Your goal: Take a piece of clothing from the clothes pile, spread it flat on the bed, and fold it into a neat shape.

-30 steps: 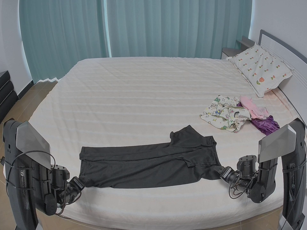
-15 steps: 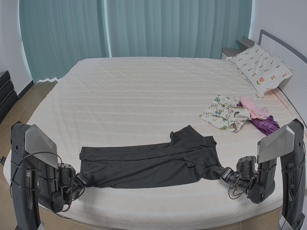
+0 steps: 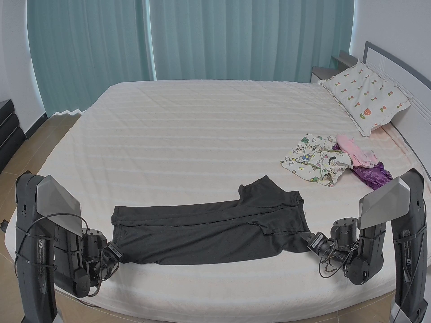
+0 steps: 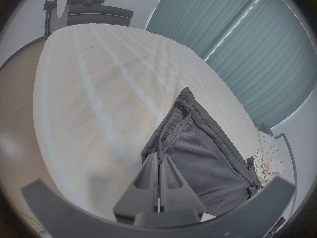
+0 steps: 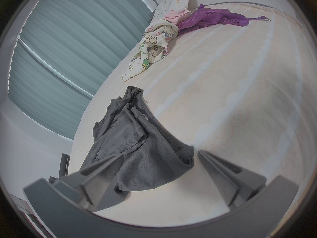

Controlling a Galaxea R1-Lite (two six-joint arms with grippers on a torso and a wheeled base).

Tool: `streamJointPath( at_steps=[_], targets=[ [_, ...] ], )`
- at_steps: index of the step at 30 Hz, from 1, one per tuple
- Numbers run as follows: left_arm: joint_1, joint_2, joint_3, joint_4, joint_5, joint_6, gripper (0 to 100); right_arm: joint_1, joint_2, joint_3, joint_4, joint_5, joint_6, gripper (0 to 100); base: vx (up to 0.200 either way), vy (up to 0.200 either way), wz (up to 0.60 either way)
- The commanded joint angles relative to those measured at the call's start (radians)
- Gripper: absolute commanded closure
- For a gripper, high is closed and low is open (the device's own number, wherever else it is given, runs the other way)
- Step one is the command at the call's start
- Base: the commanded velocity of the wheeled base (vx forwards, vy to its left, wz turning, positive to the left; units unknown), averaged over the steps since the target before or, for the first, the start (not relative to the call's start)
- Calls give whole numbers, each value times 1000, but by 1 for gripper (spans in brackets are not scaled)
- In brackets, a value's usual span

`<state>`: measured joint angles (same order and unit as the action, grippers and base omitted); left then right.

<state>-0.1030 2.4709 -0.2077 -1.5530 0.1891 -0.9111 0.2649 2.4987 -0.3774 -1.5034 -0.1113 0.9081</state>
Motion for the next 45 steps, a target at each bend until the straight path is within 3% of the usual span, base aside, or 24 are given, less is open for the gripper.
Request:
streamJointPath(
  at_steps=[1,14,20,45],
  targets=[
    [0,0,2,-18,0,-2,100,-1,9,-3,0,-1,-2,100,0,0,0],
    [2,-3,11,-18,0,-2,100,-7,3,6,14,-67,-20,100,0,0,0],
    [5,-21,34,-18,3,0,100,4,-23,106,-18,-54,-72,100,0,0,0],
    [49,-81,123,-18,9,90,100,-26,-50,204,-60,-18,-167,100,0,0,0]
  ],
)
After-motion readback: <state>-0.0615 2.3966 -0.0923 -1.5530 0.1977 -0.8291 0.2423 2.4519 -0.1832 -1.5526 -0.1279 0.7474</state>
